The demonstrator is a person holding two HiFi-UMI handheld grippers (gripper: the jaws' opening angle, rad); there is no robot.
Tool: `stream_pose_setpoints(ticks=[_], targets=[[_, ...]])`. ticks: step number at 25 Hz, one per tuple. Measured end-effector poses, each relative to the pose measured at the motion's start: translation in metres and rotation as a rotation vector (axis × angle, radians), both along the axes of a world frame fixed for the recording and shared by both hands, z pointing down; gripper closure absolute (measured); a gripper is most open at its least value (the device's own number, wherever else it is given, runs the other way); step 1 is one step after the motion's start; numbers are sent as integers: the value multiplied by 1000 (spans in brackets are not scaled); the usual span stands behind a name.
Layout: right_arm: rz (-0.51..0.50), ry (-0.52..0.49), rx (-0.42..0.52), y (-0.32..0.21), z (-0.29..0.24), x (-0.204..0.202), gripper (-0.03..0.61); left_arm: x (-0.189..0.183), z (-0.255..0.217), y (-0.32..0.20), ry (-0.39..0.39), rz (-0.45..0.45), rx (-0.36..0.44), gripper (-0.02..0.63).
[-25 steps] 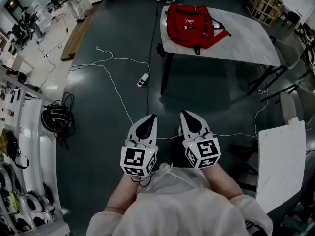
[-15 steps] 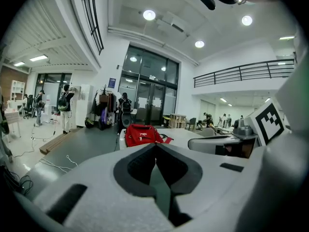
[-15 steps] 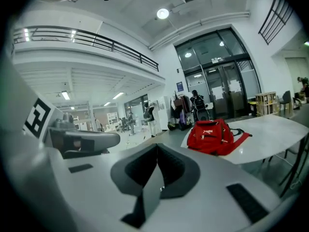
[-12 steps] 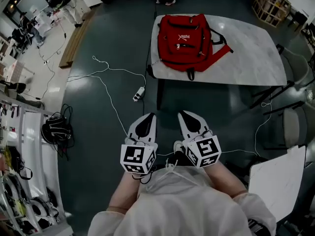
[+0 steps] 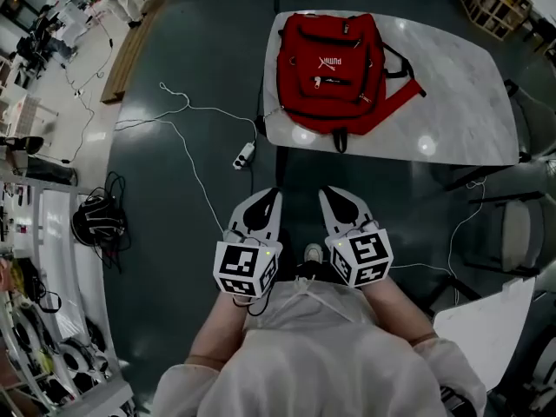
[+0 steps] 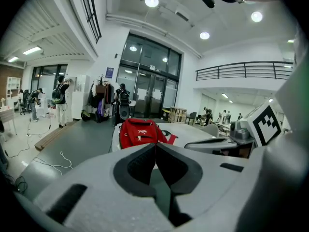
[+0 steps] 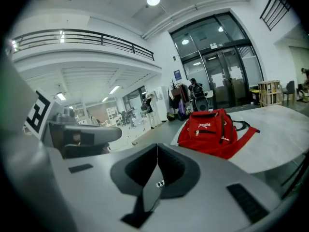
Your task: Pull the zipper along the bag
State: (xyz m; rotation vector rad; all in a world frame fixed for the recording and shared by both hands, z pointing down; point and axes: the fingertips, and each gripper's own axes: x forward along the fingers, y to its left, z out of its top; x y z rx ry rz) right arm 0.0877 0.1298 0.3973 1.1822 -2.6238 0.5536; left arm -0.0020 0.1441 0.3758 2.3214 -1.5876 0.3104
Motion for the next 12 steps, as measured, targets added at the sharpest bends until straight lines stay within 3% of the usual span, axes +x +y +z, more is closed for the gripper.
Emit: stream_pose_setpoints(ticks=[12], targets=[[118,83,-36,-145,15,-60,551,-60,9,-165,52,141,-23,594]])
